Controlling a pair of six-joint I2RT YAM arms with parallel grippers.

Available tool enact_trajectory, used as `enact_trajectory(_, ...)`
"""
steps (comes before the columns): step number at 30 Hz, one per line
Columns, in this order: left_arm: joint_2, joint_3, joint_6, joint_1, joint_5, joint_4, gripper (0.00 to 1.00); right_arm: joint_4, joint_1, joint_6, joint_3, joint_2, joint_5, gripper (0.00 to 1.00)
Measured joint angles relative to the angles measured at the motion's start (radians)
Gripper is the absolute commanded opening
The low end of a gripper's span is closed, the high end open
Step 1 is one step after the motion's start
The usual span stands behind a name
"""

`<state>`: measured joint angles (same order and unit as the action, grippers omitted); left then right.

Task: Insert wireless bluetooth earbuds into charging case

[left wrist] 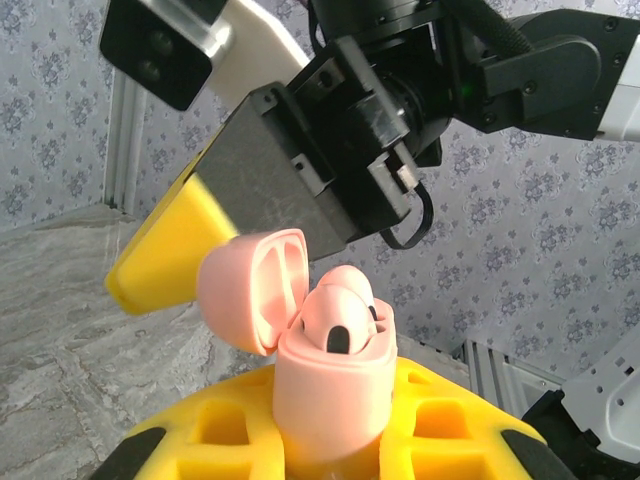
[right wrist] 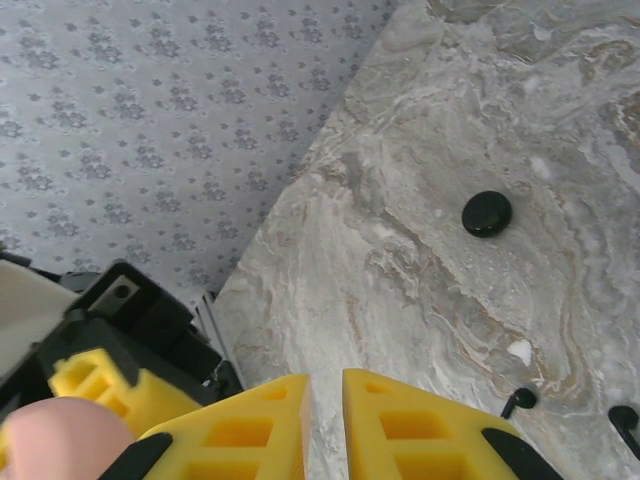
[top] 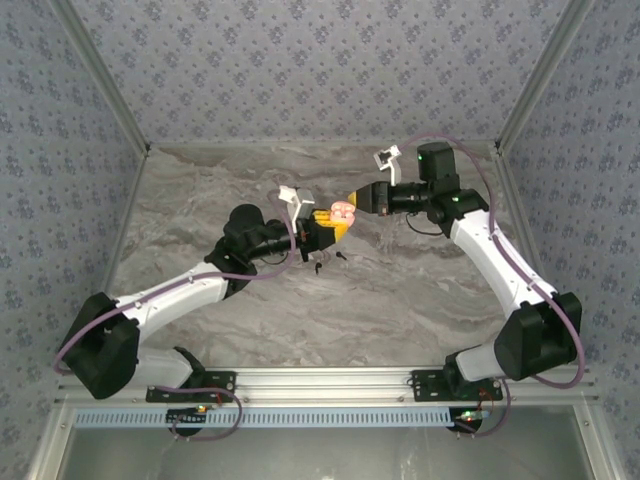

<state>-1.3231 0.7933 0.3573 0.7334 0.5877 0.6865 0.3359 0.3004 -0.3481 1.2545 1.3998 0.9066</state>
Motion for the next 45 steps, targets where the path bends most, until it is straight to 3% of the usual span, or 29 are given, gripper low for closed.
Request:
enact_trajectory(12,-0.042,0.001,0.011,0.0,-0.01,0.014,0.12,-0.019,-0.002,-0.003,-0.001,-0.056,0.06,0.18)
enact_trajectory(32,-0.042,0.001,0.01,0.002,-0.044,-0.013,0.12,0.031,0.008,0.054,-0.002,-0.06,0.053,0.19)
enact_trajectory(45,-0.042,0.001,0.01,0.0,-0.122,-0.047,0.12,0.068,0.035,0.088,-0.003,-0.084,0.033,0.19)
